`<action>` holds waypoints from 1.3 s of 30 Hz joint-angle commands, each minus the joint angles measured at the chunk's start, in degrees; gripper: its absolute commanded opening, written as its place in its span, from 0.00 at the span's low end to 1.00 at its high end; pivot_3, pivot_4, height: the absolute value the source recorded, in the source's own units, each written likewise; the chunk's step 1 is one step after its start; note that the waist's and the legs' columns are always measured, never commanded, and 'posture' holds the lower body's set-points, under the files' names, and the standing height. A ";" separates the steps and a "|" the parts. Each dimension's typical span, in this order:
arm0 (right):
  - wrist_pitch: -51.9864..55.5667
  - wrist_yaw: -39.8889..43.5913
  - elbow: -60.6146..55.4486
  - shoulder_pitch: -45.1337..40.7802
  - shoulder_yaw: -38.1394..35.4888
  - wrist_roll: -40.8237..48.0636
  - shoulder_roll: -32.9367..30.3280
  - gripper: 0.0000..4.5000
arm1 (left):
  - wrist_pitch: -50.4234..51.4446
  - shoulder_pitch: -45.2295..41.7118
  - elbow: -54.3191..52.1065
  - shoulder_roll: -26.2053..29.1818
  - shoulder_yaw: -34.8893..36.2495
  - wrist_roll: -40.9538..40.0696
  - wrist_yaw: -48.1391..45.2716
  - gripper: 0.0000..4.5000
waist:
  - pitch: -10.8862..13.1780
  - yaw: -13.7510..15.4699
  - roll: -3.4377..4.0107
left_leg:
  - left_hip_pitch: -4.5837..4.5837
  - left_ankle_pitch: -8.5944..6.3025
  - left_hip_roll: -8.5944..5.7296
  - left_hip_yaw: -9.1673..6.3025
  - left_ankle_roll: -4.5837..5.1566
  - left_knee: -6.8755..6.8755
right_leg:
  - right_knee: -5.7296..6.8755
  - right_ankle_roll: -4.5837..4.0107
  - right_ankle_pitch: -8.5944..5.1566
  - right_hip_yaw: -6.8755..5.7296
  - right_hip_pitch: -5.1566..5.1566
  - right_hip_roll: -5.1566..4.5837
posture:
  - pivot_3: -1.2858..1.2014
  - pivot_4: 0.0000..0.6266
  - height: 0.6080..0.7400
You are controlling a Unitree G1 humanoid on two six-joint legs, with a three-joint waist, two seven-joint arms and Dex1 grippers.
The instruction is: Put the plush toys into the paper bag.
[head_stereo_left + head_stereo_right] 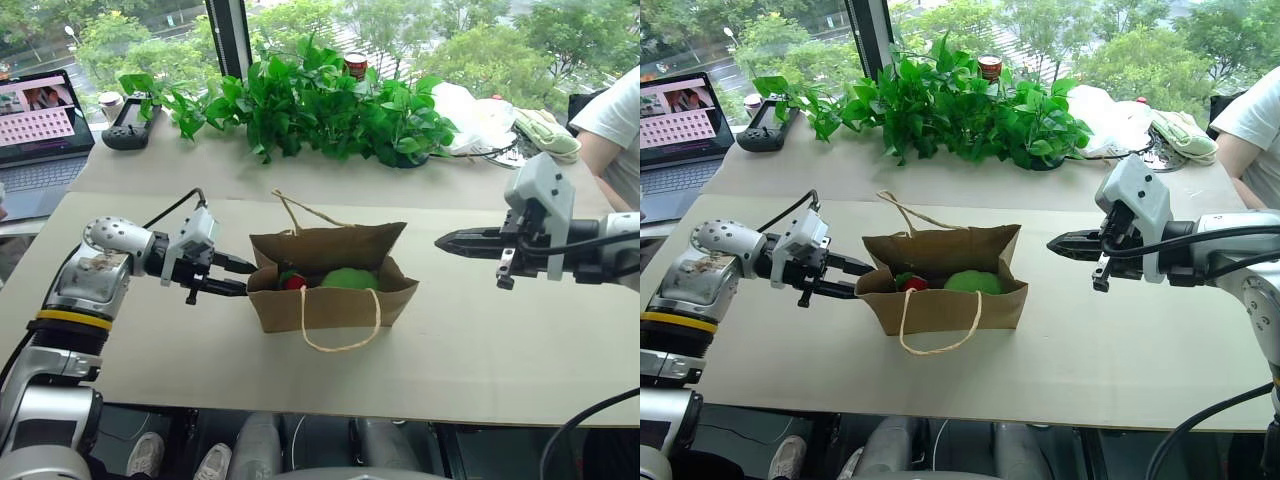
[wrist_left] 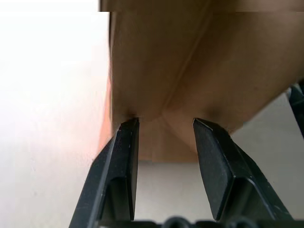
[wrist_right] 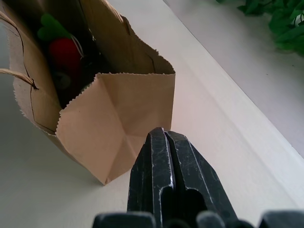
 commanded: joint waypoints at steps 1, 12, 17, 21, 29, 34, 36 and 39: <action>0.57 -1.22 -1.71 -0.51 -2.02 1.55 0.29 0.00 | -1.01 -2.13 0.61 -0.23 0.76 0.54 -0.85 0.43 | 0.00 -0.01 0.00 | 0.00 0.00 0.00 0.00 0.00 0.00 | 0.00 0.00 0.00 0.01 0.00 -0.01 | 0.52 0.24 0.76; -0.60 -1.70 -0.99 -0.17 -0.85 1.98 0.18 0.00 | 1.22 -2.97 -1.47 0.47 2.74 -0.02 -0.83 0.43 | 0.00 -0.01 0.00 | 0.00 0.00 0.00 0.00 0.00 0.00 | 0.01 0.01 -0.01 0.00 0.01 -0.01 | 0.52 0.24 0.76; -1.43 0.72 -0.22 0.88 -1.62 1.56 -1.86 0.00 | 12.01 -2.64 -8.62 6.01 7.20 -6.65 -2.43 0.43 | 0.00 -0.41 0.00 | -0.02 0.00 0.02 -0.02 0.00 -0.02 | 0.01 0.01 -0.01 0.00 -0.01 0.00 | 0.52 0.24 0.76; -3.06 3.46 0.70 1.42 -1.68 1.15 -3.02 0.00 | 22.21 -3.46 -13.55 10.77 11.56 -12.90 -2.43 0.43 | 0.00 -0.61 0.00 | 0.02 0.00 0.01 -0.02 0.00 -0.02 | 0.02 0.04 -0.03 0.00 0.02 -0.01 | 0.52 0.24 0.76; -6.80 8.09 2.57 -0.13 -0.60 0.83 -3.31 0.00 | 29.52 -2.89 -17.13 16.01 15.23 -17.89 -2.02 0.43 | 0.00 -0.97 0.01 | 0.07 0.00 0.01 -0.02 0.00 -0.01 | 0.04 0.04 -0.05 0.00 0.04 0.00 | 0.52 0.24 0.76; -7.86 9.14 3.56 -1.02 0.27 0.17 -3.15 0.00 | 29.38 -1.73 -17.04 16.36 15.83 -17.86 -1.65 0.43 | 0.00 -0.95 0.01 | 0.07 0.00 0.01 -0.01 0.00 -0.01 | 0.04 0.04 -0.06 0.00 0.04 0.00 | 0.52 0.24 0.76; -8.11 9.41 3.77 -1.19 0.49 0.04 -3.20 0.00 | 29.50 -1.22 -17.39 16.46 16.22 -18.07 -1.63 0.43 | 0.01 -0.95 0.01 | 0.07 0.00 0.01 -0.01 0.00 -0.01 | 0.04 0.03 -0.06 0.00 0.04 0.00 | 0.52 0.24 0.76; -8.21 9.69 4.06 -1.56 0.83 -0.32 -3.06 0.00 | 29.52 -1.14 -17.38 16.07 16.80 -18.26 -1.05 0.43 | 0.01 -0.95 0.01 | 0.07 0.00 0.01 0.00 0.00 -0.01 | 0.05 0.02 -0.06 0.00 0.02 0.00 | 0.52 0.24 0.76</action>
